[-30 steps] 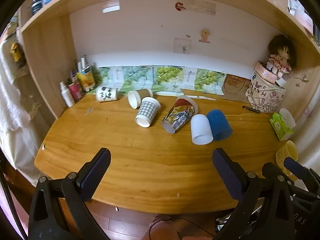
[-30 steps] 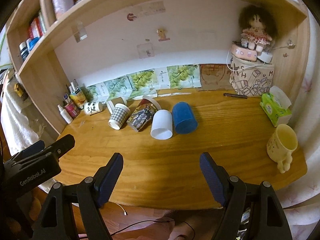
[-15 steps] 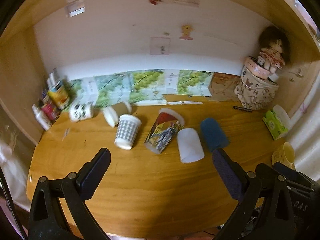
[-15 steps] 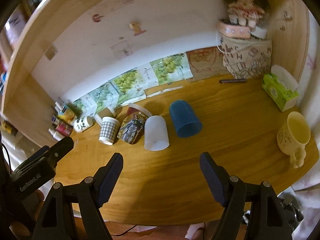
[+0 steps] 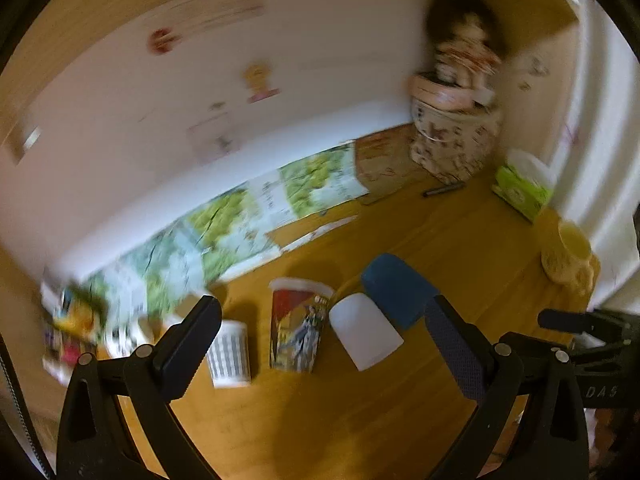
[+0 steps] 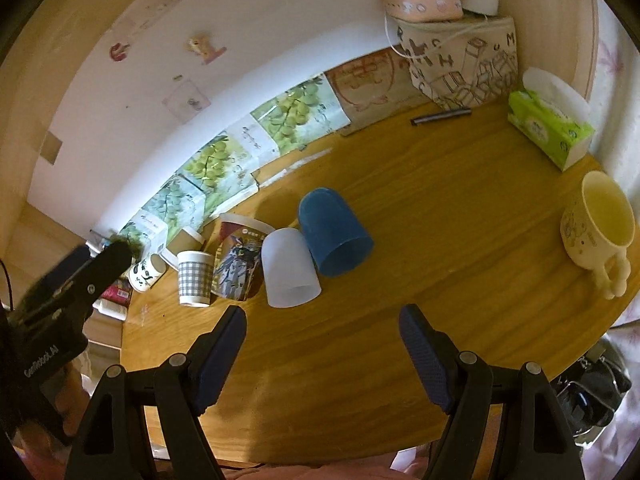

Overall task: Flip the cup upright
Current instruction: 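Move the left tool down to the blue cup lying on its side and close on it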

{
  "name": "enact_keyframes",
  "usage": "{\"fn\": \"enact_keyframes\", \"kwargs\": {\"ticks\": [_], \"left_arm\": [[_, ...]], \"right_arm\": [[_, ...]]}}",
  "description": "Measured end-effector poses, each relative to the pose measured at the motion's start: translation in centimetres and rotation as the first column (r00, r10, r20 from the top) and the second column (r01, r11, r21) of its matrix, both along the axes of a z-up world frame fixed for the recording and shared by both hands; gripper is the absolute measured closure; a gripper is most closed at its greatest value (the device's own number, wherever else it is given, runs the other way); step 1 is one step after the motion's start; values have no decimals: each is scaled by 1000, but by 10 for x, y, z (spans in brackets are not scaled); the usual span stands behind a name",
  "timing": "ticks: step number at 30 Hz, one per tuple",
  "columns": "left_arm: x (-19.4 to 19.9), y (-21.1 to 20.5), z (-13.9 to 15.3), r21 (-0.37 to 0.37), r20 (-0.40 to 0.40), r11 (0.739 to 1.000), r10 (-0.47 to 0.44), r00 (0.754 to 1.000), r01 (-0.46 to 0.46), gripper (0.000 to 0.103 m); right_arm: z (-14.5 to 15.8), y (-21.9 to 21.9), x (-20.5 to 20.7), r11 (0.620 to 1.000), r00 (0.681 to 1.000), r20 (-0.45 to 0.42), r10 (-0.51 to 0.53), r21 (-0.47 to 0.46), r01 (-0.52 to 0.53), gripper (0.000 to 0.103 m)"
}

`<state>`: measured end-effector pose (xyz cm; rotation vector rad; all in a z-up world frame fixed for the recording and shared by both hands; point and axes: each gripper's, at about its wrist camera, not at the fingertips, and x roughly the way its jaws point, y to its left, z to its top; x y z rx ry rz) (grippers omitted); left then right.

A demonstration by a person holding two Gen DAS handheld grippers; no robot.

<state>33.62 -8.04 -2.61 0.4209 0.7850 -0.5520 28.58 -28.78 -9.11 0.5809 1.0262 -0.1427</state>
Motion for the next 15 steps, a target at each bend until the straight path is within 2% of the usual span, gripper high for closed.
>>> {"fn": "enact_keyframes", "kwargs": {"ticks": [4, 7, 10, 13, 15], "left_arm": [[9, -20, -5, 53, -18, 992, -111, 994, 111, 1], [13, -37, -12, 114, -6, 972, -204, 979, 203, 1], [16, -52, -19, 179, -4, 933, -315, 949, 311, 1], [16, -67, -29, 244, -19, 877, -423, 906, 415, 1], [16, -76, -37, 298, -20, 830, -489, 872, 472, 1]], "right_arm": [[-7, -5, 3, 1000, 1000, -10, -24, -3, 24, 23], [-13, -9, 6, 999, 999, -8, -37, 4, 37, 23], [-19, -12, 8, 999, 999, -10, -46, 9, 46, 23], [-24, -14, 9, 999, 998, -13, -54, 1, 54, 23], [-27, -17, 8, 998, 998, -15, -60, 3, 60, 23]]}}
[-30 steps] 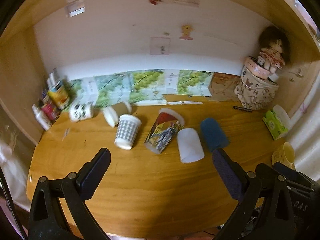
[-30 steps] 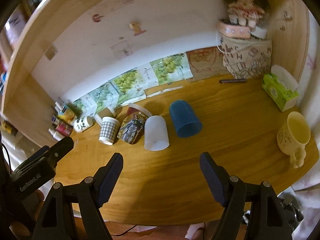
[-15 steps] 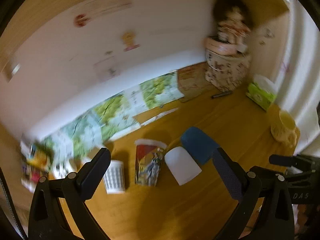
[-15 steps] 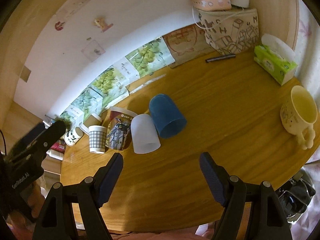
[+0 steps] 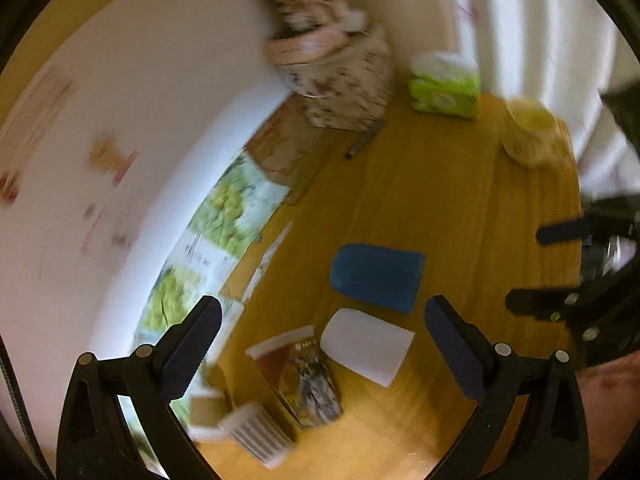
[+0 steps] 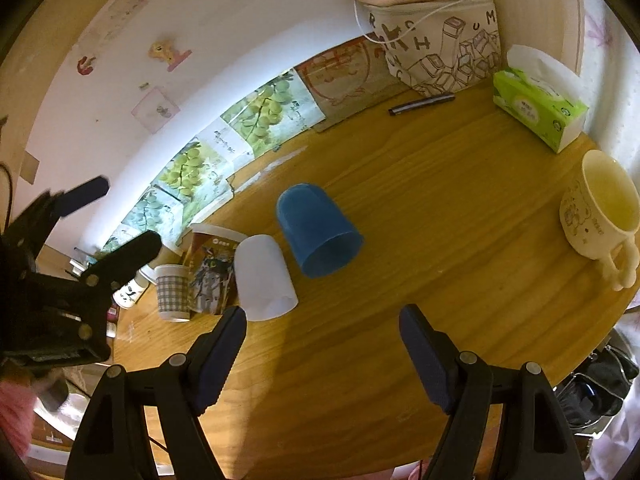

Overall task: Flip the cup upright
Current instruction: 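Move the left tool down to the blue cup lying on its side and close on it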

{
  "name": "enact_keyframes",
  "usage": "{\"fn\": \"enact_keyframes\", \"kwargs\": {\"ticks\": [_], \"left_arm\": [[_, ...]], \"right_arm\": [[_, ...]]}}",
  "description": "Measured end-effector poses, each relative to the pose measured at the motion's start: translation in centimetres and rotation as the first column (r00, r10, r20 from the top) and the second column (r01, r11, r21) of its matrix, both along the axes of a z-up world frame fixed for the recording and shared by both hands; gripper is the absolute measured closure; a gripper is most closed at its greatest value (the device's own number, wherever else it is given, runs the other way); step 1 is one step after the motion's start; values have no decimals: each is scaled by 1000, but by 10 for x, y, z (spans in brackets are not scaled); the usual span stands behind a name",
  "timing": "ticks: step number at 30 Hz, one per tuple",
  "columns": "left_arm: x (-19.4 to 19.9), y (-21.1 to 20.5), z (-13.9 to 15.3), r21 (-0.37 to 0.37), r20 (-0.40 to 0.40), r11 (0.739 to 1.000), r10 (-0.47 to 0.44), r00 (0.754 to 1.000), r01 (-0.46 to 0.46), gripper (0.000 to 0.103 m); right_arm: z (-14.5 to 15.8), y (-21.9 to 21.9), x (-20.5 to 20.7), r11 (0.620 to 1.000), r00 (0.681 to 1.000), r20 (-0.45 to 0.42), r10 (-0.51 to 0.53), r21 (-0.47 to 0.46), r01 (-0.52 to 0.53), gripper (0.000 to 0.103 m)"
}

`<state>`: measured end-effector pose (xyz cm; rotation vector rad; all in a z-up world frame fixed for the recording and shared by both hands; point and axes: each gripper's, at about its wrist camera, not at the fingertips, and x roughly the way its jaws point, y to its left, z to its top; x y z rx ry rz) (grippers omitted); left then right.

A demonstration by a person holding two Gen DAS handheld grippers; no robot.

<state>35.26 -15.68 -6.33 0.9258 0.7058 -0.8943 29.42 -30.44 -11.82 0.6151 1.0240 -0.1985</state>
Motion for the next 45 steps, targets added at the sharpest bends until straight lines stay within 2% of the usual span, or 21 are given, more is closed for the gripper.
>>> {"fn": "enact_keyframes", "kwargs": {"ticks": [4, 7, 12, 16, 19, 23, 30, 33, 35, 39, 45], "left_arm": [[1, -16, -17, 95, 42, 988, -129, 991, 125, 1], [0, -27, -28, 165, 74, 958, -247, 966, 233, 1], [-1, -42, -46, 259, 92, 879, -436, 895, 401, 1], [0, -52, -57, 297, 64, 818, -532, 844, 493, 1], [0, -61, -66, 319, 45, 763, -605, 795, 562, 1], [-1, -68, -81, 359, 24, 677, -695, 719, 642, 1], [-4, -72, -106, 431, -67, 510, -805, 590, 744, 1], [-8, -71, -114, 440, -111, 453, -829, 548, 775, 1], [-10, -72, -117, 436, -133, 424, -842, 523, 793, 1], [-12, -76, -122, 426, -178, 391, -848, 499, 816, 1], [-9, -83, -133, 424, -264, 358, -830, 491, 832, 1]], "right_arm": [[-4, -2, -2, 1000, 1000, -3, -10, -4, 10, 23], [-6, -2, -5, 1000, 1000, -4, -13, -6, 13, 23], [-8, -3, -9, 1000, 1000, -5, -16, -3, 16, 23], [-10, -3, -12, 1000, 1000, -7, -17, -14, 17, 23], [-10, -2, -13, 999, 1000, -14, -20, -35, 19, 23], [-14, -3, -17, 999, 999, -28, -25, -37, 24, 23], [-23, -9, -27, 997, 995, -68, -71, -40, 69, 23], [-25, -12, -30, 995, 993, -78, -93, -42, 90, 24], [-26, -13, -32, 994, 991, -85, -102, -41, 99, 23], [-29, -15, -35, 992, 987, -101, -122, -39, 119, 23], [-32, -16, -36, 989, 981, -124, -148, -37, 144, 24]]}}
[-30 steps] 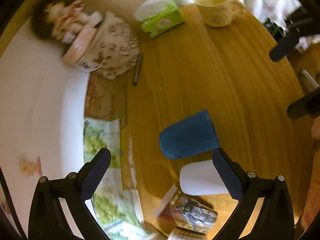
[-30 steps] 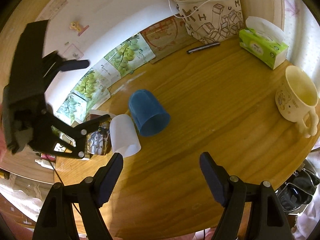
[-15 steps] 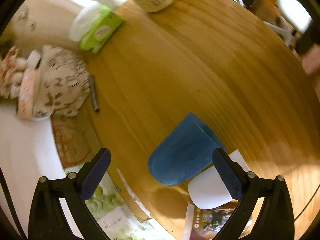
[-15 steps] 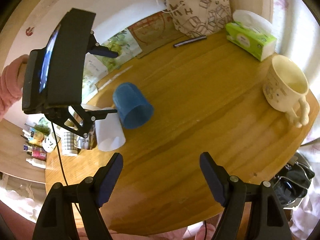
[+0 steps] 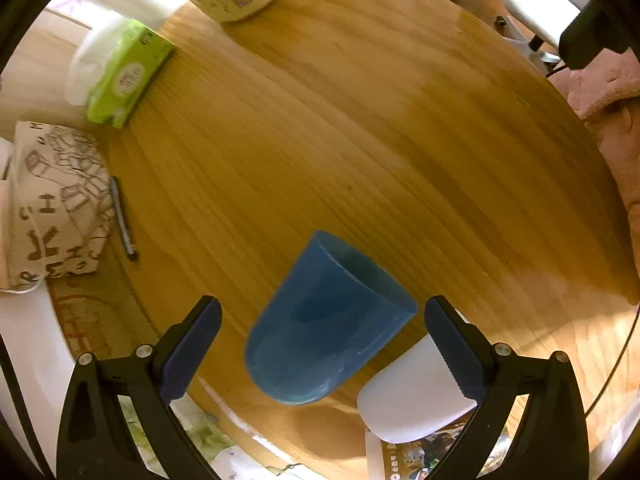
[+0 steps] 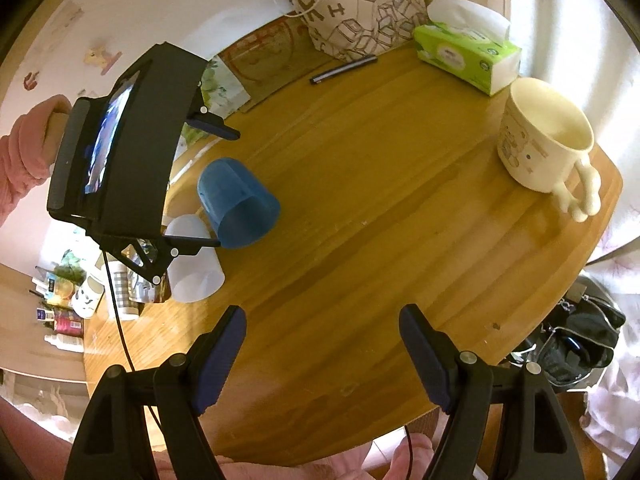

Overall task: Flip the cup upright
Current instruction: 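Move the left tool down to the blue cup lying on its side and close on it, then lift the blue cup with the left tool and rotate it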

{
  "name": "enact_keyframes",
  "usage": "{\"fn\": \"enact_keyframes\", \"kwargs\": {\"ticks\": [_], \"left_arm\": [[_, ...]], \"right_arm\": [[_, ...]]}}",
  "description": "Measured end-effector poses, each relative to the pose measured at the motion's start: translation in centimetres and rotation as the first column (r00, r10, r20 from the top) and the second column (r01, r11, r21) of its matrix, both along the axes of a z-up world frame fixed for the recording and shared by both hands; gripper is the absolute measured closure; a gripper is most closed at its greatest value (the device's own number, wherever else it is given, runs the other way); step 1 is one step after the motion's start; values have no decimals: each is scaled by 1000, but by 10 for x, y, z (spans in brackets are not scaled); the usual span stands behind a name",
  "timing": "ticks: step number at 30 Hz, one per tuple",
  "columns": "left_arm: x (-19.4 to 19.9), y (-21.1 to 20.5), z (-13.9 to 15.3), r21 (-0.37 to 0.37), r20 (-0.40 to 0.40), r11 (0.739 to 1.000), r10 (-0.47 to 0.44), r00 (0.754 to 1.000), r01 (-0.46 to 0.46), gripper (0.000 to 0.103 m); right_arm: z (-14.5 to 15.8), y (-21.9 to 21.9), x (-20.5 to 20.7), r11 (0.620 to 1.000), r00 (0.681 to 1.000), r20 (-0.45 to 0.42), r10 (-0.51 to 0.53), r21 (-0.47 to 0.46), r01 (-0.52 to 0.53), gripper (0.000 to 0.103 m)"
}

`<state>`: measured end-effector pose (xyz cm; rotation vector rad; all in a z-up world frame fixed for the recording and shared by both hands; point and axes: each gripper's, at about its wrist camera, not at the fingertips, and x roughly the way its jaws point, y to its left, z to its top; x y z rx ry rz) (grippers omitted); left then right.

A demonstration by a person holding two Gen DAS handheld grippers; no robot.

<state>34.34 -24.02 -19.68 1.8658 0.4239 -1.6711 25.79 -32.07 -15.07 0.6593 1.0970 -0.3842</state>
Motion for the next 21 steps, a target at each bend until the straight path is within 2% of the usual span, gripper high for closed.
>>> {"fn": "enact_keyframes", "kwargs": {"ticks": [6, 12, 16, 21], "left_arm": [[6, -5, -14, 65, -21, 998, 11, 1000, -10, 1], [14, -11, -24, 98, -31, 995, 36, 999, -32, 2], [18, -17, -30, 117, -25, 991, 68, 997, -64, 11], [28, -29, -35, 127, -26, 984, 126, 992, -122, 12]], "right_arm": [[-3, -2, 1, 1000, 1000, -18, -24, 8, 24, 24], [-6, -3, 3, 999, 999, -33, -38, 15, 38, 23], [-6, -3, 3, 999, 999, -35, -41, 14, 41, 24], [-6, -2, 3, 999, 998, -39, -39, 12, 40, 24]]}}
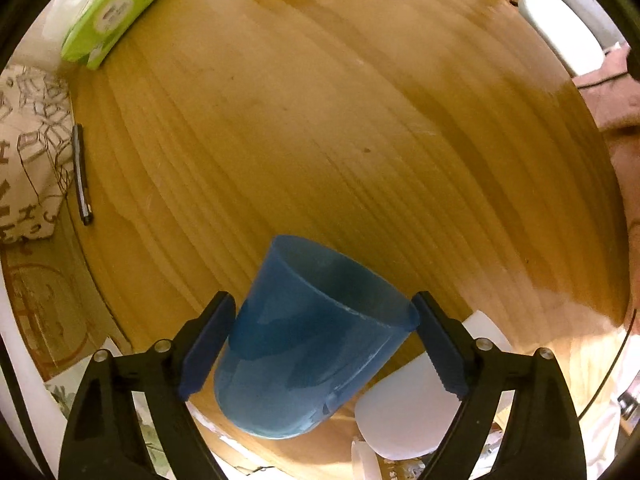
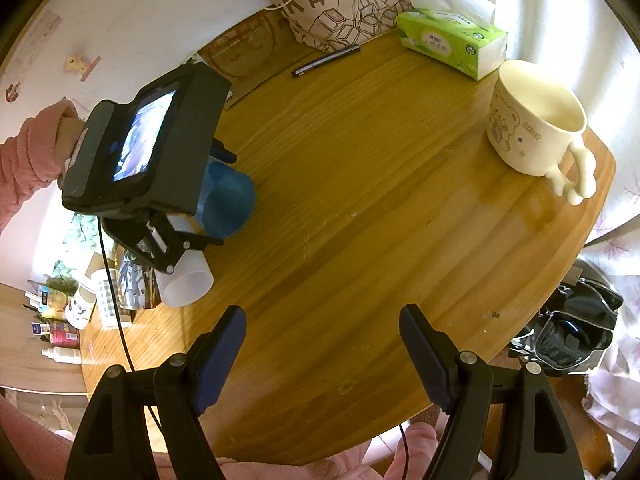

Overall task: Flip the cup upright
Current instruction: 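Lift the blue cup with the left tool and rotate it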

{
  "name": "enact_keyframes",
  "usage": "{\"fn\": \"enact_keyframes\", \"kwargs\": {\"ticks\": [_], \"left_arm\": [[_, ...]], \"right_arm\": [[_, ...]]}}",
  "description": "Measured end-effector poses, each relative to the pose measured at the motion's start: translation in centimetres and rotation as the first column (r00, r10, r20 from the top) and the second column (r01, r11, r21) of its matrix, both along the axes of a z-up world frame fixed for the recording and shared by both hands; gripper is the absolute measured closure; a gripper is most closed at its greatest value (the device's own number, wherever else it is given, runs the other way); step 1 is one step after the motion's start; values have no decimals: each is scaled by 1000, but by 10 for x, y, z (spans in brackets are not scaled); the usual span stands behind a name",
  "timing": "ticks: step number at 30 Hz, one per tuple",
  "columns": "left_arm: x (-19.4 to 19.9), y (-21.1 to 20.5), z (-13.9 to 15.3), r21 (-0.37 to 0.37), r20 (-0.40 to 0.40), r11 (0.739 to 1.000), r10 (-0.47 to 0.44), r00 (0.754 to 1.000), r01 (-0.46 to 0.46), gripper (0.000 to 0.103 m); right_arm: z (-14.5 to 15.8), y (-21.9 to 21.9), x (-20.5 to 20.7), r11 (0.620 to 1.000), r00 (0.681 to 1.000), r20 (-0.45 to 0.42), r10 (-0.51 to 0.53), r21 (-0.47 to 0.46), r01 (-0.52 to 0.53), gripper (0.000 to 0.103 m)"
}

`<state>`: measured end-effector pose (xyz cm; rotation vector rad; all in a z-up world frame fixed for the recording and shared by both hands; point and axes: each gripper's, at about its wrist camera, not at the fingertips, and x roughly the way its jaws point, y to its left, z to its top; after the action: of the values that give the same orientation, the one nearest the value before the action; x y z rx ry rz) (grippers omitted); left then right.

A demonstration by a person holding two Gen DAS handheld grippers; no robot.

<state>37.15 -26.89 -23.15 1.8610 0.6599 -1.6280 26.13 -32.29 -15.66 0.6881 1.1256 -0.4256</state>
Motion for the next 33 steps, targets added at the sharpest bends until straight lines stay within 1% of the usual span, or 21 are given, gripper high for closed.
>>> {"fn": "enact_keyframes", "kwargs": {"ticks": [8, 9, 12, 14, 17, 23, 26, 28, 30, 31, 33], "left_arm": [[10, -11, -3, 21, -28, 998, 51, 998, -51, 13], [19, -18, -5, 25, -36, 998, 57, 998, -56, 13], [26, -24, -5, 29, -58, 996, 89, 994, -88, 13], [31, -29, -4, 34, -84, 991, 129, 988, -126, 13], [45, -39, -1, 48, -134, 977, 211, 968, -206, 13], [75, -49, 10, 74, -220, 931, 365, 904, -358, 13], [89, -54, 18, 91, -247, 892, 451, 858, -443, 14], [99, -57, 23, 109, -269, 859, 510, 817, -501, 14], [108, -58, 28, 132, -285, 817, 574, 768, -562, 14], [112, -57, 30, 137, -284, 797, 601, 747, -588, 14], [112, -43, 39, 133, -278, 765, 639, 718, -630, 14]], "right_arm": [[1, 1, -5, 1000, 1000, -1, -9, -4, 9, 24], [1, 1, -6, 1000, 1000, -1, -11, -3, 11, 23], [1, 0, -8, 1000, 1000, -2, -17, -1, 17, 23], [2, 0, -9, 1000, 1000, -3, -21, -1, 21, 24], [2, -1, -11, 1000, 1000, -3, -25, -1, 25, 23], [3, 1, -11, 1000, 1000, -10, -22, 0, 22, 24], [4, 2, -10, 1000, 1000, -11, -17, 0, 17, 24], [4, 3, -10, 1000, 1000, -11, -13, 0, 13, 24], [5, 4, -9, 1000, 1000, -10, -8, -2, 7, 23], [5, 5, -9, 1000, 1000, -10, -4, -3, 4, 23], [7, 7, -8, 1000, 1000, -6, 3, -5, -3, 23]]}}
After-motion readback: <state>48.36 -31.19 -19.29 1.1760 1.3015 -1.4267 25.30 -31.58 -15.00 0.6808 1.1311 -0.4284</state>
